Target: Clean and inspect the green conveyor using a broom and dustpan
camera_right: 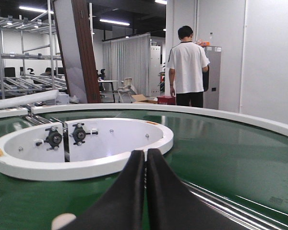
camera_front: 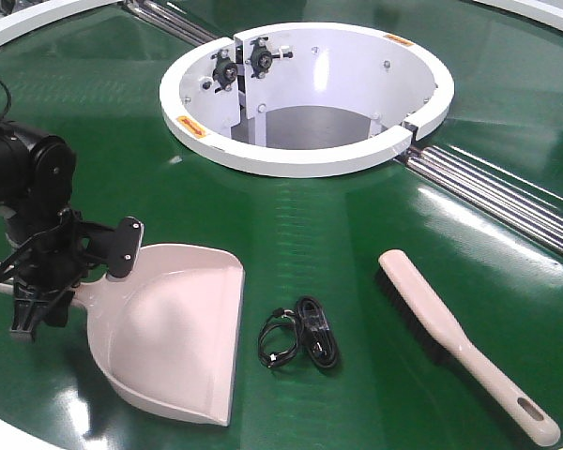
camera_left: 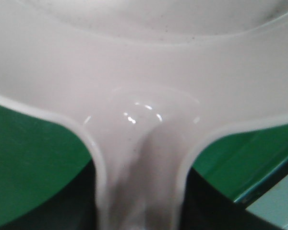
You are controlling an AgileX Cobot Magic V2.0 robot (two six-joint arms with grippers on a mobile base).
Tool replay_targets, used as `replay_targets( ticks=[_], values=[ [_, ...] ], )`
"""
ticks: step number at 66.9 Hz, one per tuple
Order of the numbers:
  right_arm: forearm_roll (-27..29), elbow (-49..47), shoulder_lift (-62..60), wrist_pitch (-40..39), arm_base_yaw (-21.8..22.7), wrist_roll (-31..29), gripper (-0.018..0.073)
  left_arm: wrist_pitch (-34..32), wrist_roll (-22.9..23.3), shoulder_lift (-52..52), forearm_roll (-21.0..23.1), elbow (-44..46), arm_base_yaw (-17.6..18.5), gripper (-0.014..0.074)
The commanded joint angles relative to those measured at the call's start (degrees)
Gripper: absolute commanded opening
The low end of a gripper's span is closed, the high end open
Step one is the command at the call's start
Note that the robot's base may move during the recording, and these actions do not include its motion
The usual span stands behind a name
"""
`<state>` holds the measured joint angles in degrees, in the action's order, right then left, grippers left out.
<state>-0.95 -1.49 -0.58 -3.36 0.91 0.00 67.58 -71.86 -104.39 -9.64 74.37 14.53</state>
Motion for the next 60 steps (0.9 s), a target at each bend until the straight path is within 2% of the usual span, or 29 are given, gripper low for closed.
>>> replay_targets(
  ticks=[1,15,35,60],
  values=[
    [0.0,-6.9,-0.5,2.0,-0.1,1.9,-0.0009,-0.2,0.6,2.6,-0.2,1.5,0.2,-0.0008],
    [0.4,-18.5,6.3,15.1,-0.1,1.8,-0.0009,-0.1,0.6,2.6,-0.2,1.5,0.2,-0.0008],
    [5.7,-27.2,20.9,35.0,-0.1,-1.1,-0.0009,-0.1,0.6,2.6,-0.2,1.5,0.2,-0.0008],
    [5.7,-27.0,24.2,35.0,-0.1,-1.4,0.0017,-0.1,0.6,2.6,-0.2,1.5,0.2,-0.0008]
  ],
)
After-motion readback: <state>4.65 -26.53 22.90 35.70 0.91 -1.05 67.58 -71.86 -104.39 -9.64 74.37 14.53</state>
